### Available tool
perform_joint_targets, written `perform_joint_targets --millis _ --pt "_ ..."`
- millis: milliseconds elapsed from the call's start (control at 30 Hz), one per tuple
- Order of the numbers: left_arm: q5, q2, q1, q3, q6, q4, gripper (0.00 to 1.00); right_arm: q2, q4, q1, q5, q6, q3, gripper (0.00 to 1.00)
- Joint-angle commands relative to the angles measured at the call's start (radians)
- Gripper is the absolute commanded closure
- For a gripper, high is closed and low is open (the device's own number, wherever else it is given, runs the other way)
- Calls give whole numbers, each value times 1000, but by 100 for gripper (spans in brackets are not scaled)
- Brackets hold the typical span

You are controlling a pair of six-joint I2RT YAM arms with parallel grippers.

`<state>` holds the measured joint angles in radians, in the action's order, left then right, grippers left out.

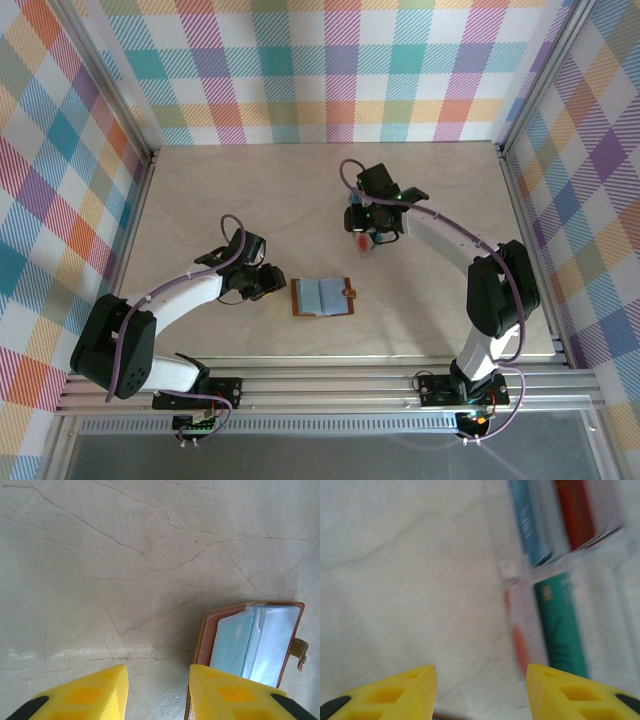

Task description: Put the credit cards into the card holder

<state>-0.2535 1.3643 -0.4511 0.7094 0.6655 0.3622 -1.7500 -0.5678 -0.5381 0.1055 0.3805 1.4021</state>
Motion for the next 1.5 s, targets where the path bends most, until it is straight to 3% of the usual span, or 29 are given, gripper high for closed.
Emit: perform_joint_targets --millis 0,333,667,1067,1333,1467 --pt "-9 10 -11 16 -10 -2 63 -71 -93 9 57 -60 62 50" --pt "-4 9 -10 16 -11 0 63 -185 -147 24 111 -104 146 53" --pt "-6 25 -11 17 -10 -4 63 -129 -116 24 155 -134 92 55" --pt "-2 29 -11 17 -11 -4 63 -202 -152 24 215 -163 146 55" --pt "-4 37 -11 17 -10 -5 63 -225 -146 24 188 -172 147 55" --pt "0 38 -11 18 -10 -3 63 -210 -126 24 132 -169 134 61"
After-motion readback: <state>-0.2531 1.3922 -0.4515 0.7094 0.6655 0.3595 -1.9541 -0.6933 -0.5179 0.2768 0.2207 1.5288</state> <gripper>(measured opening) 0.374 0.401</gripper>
